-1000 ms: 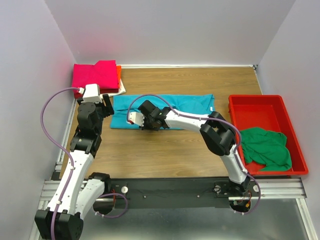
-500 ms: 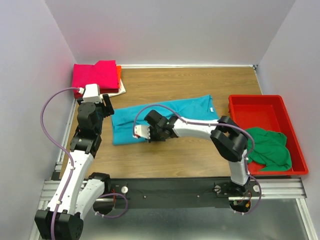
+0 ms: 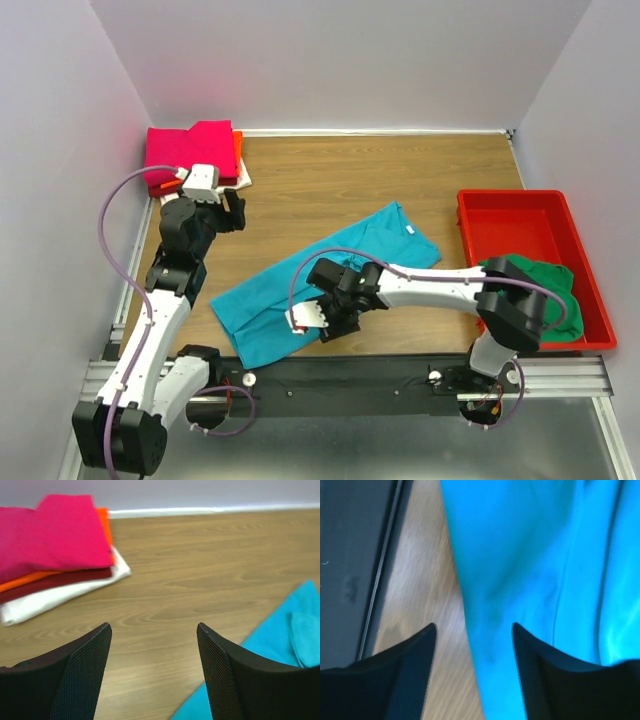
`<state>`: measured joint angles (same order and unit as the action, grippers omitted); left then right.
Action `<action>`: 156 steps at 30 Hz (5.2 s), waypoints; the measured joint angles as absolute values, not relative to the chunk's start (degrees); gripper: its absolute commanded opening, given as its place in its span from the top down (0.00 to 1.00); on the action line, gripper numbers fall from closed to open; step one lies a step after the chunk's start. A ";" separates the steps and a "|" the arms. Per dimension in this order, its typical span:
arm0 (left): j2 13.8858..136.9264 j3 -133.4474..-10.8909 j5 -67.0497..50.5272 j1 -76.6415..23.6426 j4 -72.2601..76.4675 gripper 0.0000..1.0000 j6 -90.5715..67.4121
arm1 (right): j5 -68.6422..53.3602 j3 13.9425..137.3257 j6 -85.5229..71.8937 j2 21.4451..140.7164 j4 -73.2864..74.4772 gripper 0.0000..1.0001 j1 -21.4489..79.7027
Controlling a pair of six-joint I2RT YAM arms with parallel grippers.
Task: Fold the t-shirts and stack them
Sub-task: Fold the tshirt
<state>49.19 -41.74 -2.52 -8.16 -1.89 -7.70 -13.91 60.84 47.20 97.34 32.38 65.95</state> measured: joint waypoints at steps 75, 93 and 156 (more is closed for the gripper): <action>139.44 -123.35 -25.67 -25.63 -32.14 1.00 -7.05 | -44.82 53.30 31.92 71.55 30.02 0.25 1.04; 126.19 -114.24 -13.26 -12.43 -23.51 0.36 -17.65 | -45.23 53.30 31.09 75.92 29.61 0.26 1.02; 52.82 -39.20 -6.28 -12.49 6.17 0.13 -3.66 | -18.22 99.29 -3.11 127.48 24.12 0.41 5.17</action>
<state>52.82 -39.20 -6.28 -12.49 6.17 -3.66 -18.22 99.29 -3.11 127.48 24.12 5.17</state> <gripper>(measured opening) 0.913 0.569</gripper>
